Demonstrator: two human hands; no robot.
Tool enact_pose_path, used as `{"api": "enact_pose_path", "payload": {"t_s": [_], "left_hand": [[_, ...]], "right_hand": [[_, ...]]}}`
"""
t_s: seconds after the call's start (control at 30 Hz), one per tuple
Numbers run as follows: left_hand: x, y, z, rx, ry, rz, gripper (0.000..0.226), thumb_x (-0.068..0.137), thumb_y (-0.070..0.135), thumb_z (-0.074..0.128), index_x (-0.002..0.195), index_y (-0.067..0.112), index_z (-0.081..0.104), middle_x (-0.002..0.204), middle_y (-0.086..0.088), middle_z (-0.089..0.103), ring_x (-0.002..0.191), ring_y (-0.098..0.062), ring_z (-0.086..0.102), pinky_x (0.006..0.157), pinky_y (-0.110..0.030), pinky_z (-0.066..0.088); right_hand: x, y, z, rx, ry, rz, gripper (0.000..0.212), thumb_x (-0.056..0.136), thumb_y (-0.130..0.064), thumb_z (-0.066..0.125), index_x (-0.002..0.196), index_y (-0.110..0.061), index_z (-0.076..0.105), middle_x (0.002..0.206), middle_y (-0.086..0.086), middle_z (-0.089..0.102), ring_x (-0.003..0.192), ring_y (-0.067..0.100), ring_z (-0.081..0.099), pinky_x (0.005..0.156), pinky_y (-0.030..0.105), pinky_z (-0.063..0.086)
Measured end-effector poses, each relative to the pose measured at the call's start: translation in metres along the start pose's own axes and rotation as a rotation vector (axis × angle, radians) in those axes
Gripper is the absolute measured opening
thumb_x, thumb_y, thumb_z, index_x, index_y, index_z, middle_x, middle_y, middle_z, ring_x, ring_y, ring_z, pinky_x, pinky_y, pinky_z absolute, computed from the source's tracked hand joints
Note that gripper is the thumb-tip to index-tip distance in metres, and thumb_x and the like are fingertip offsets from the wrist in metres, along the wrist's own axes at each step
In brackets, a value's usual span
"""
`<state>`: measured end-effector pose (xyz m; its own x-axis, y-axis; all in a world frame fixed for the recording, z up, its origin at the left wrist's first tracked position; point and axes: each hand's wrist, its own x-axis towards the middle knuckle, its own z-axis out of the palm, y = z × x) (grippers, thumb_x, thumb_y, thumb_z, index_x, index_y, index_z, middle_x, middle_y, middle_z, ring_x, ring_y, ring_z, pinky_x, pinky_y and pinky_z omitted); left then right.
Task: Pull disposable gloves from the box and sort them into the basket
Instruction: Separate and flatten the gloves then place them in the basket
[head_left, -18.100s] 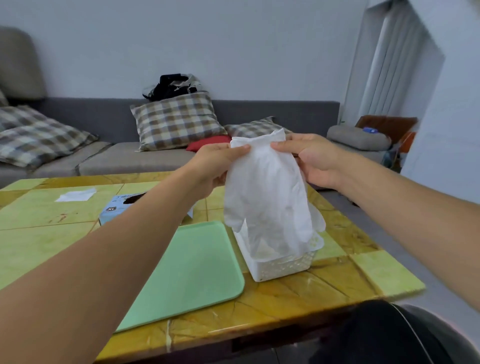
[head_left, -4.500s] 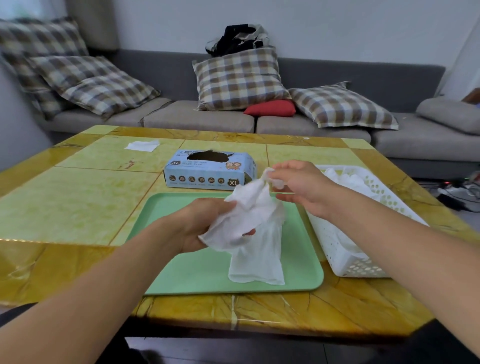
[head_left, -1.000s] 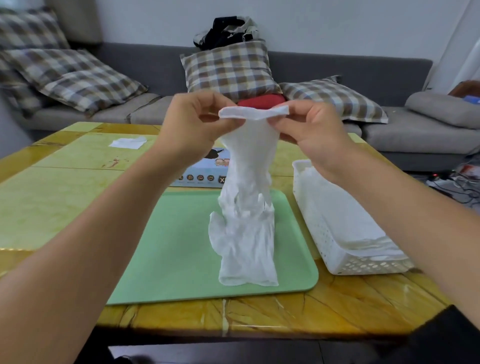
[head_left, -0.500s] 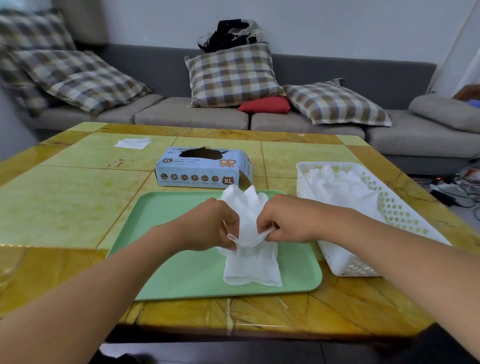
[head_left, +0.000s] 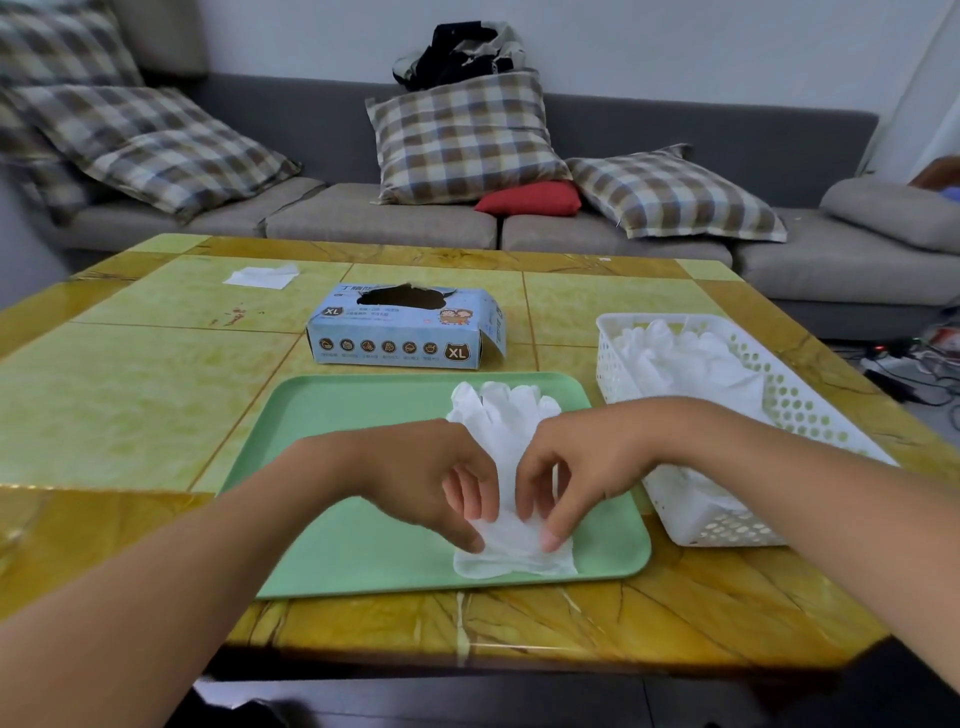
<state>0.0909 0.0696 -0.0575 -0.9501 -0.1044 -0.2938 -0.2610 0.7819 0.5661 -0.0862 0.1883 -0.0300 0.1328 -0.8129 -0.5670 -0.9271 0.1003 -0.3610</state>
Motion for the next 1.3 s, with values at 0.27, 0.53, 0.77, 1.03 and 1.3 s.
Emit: {"api": "enact_pose_path", "payload": {"t_s": [0.27, 0.53, 0.77, 1.03, 1.3], "left_hand": [[0.017, -0.046, -0.016, -0.141, 0.581, -0.418, 0.032, 0.090, 0.040, 0.073, 0.108, 0.014, 0.071, 0.103, 0.000, 0.069, 0.083, -0.012, 0.061, 0.072, -0.023, 0.050], [0.040, -0.046, -0.002, -0.323, 0.581, -0.402, 0.017, 0.089, 0.026, 0.076, 0.096, 0.010, 0.073, 0.103, -0.010, 0.070, 0.082, -0.016, 0.059, 0.070, -0.024, 0.048], [0.032, -0.047, -0.011, -0.299, 0.527, -0.460, 0.009, 0.091, 0.014, 0.073, 0.087, 0.006, 0.069, 0.083, -0.007, 0.069, 0.065, -0.013, 0.062, 0.049, -0.014, 0.047], [0.029, -0.052, -0.008, -0.316, 0.541, -0.410, 0.025, 0.082, 0.001, 0.078, 0.104, 0.004, 0.068, 0.086, -0.011, 0.065, 0.067, -0.024, 0.066, 0.066, -0.031, 0.060], [0.030, -0.056, -0.008, -0.331, 0.598, -0.430, 0.019, 0.084, 0.001, 0.075, 0.099, 0.009, 0.068, 0.095, -0.014, 0.068, 0.075, -0.027, 0.069, 0.081, -0.041, 0.061]], "right_hand": [[0.032, 0.034, -0.021, 0.066, 0.596, 0.380, 0.026, 0.097, -0.022, 0.064, 0.100, 0.003, 0.069, 0.084, 0.016, 0.073, 0.056, 0.023, 0.068, 0.063, 0.035, 0.059], [0.062, 0.047, -0.015, 0.047, 0.634, 0.542, 0.019, 0.091, -0.009, 0.067, 0.077, -0.009, 0.055, 0.077, 0.008, 0.056, 0.053, 0.025, 0.060, 0.049, 0.031, 0.053], [0.055, 0.041, -0.010, -0.179, 0.737, 0.463, 0.014, 0.093, -0.015, 0.058, 0.084, -0.012, 0.049, 0.086, 0.003, 0.050, 0.069, 0.021, 0.049, 0.055, 0.032, 0.036], [0.029, -0.022, 0.019, 0.062, 0.205, -0.122, 0.034, 0.073, -0.038, 0.089, 0.095, -0.017, 0.075, 0.087, -0.002, 0.074, 0.073, 0.007, 0.066, 0.071, 0.025, 0.055], [0.033, -0.012, 0.022, 0.136, 0.192, -0.243, 0.005, 0.086, -0.019, 0.079, 0.091, -0.018, 0.078, 0.083, -0.011, 0.074, 0.075, -0.003, 0.063, 0.076, 0.016, 0.051]]}}
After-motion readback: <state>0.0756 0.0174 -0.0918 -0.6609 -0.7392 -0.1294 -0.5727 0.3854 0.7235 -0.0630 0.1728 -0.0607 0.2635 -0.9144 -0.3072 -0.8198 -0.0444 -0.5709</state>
